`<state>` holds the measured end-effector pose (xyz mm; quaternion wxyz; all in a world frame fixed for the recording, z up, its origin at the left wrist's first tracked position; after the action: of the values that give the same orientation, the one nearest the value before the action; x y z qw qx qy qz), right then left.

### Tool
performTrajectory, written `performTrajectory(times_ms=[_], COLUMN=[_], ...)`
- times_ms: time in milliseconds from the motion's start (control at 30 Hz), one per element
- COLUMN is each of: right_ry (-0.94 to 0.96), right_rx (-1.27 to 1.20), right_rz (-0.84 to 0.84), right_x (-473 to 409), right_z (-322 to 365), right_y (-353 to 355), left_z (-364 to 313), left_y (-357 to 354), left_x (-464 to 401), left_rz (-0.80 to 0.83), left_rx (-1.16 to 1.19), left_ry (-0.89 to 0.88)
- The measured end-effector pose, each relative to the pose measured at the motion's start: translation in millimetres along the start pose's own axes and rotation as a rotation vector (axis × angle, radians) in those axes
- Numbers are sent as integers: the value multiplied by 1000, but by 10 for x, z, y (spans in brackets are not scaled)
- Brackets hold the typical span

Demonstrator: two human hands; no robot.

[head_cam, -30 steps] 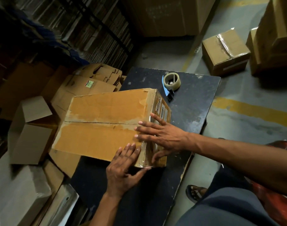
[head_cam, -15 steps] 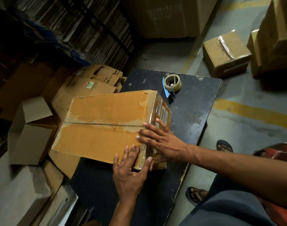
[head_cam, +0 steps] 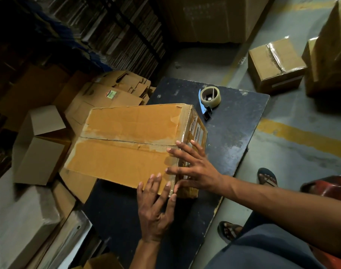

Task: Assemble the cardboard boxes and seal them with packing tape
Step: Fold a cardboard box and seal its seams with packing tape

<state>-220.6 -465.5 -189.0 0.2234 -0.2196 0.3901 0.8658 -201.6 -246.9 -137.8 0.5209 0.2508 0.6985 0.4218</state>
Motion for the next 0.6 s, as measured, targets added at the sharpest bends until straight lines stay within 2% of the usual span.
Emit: performTrajectory(times_ms=[333, 467, 600], right_ry=[31, 86, 65], right_rx=[88, 78, 79], right_rz=[26, 35, 21], right_x=[2, -33, -351], right_z=[-23, -67, -240], right_y=[56, 173, 452], left_z=[-223, -310, -328], left_y=[-79, -63, -88], left_x=[-126, -194, -485], left_rz=[-100, -88, -66], left_rx=[-69, -116, -136], left_ry=[105, 135, 185])
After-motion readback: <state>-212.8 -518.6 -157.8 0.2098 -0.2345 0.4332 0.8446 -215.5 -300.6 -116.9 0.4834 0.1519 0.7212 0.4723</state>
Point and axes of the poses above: each hand's wrist, its own x-axis away from the middle knuckle, its own y-axis out of the back of the hand, z = x × y, the point moved 1 cm from there along -x, towards the middle knuckle, and after that the axes turned 13 degrees about -y, right-handed, at the moved point
